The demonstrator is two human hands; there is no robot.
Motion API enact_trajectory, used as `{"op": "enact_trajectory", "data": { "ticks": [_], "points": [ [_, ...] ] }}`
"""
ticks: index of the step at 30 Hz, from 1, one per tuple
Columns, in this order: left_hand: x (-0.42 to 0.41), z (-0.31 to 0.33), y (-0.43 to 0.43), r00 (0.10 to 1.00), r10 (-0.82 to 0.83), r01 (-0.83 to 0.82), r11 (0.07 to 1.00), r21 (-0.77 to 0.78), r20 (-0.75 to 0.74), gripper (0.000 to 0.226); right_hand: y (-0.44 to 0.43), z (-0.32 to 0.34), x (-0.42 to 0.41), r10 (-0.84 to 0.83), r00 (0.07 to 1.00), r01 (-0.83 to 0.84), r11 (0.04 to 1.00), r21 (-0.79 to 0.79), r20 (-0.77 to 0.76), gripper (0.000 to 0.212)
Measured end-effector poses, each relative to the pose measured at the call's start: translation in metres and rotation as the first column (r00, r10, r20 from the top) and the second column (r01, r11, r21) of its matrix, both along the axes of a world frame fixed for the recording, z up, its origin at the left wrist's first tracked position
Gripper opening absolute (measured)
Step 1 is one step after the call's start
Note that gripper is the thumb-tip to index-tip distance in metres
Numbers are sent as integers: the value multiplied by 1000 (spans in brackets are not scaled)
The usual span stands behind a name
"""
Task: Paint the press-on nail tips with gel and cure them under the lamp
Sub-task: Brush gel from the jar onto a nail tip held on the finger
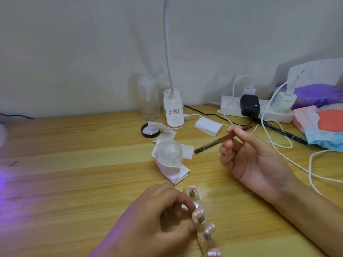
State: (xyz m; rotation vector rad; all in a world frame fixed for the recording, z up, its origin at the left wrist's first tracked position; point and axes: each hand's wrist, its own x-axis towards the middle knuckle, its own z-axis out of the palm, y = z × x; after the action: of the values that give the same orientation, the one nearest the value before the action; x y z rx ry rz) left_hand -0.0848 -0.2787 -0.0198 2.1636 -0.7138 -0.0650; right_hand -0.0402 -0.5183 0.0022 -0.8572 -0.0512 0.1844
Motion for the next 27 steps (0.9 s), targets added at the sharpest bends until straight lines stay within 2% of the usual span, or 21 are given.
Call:
{"op": "enact_trajectory", "data": {
  "ticks": [2,3,5,7,10,12,13,15,17,20,22,24,27],
  "points": [
    [1,0,-3,999,-36,36,999,41,6,32,-9,3,1,122,992,-125,948,292,30,13],
    [1,1,-4,1000,-28,28,998,48,-3,32,-14,5,1,138,990,-139,910,390,32,10],
    [1,2,-8,1000,4,-3,999,39,-25,31,-21,5,3,71,997,-59,892,448,-11,10],
    [2,3,-11,998,39,-39,999,9,-57,30,-22,5,5,-8,999,27,919,394,-52,12],
    [3,5,-14,990,71,-73,997,-5,-121,34,-16,4,6,-31,997,51,951,304,-67,15],
    [3,6,-14,984,79,-86,996,-34,-162,30,-13,3,6,-96,994,104,981,161,-61,20],
    [2,7,-14,974,86,-107,990,-90,-210,26,-11,2,4,-167,985,168,985,31,-36,23],
    [2,8,-11,931,73,-178,947,-269,-358,23,-7,1,-1,-314,943,331,908,-255,106,26],
    [5,8,-6,904,63,-255,873,-415,-423,27,-3,5,-8,-365,886,455,798,-394,286,25],
    [11,7,-3,885,44,-316,787,-530,-463,25,7,25,-14,-291,821,527,716,-458,491,19],
    [11,7,-3,881,6,-304,774,-556,-474,22,15,38,-13,-220,789,551,666,-502,574,16],
    [10,7,-4,886,8,-297,778,-553,-464,21,21,43,-12,-197,776,565,642,-519,600,18],
    [9,7,-3,899,27,-288,789,-542,-438,23,26,37,-8,-253,829,507,717,-479,498,21]
  ]
}}
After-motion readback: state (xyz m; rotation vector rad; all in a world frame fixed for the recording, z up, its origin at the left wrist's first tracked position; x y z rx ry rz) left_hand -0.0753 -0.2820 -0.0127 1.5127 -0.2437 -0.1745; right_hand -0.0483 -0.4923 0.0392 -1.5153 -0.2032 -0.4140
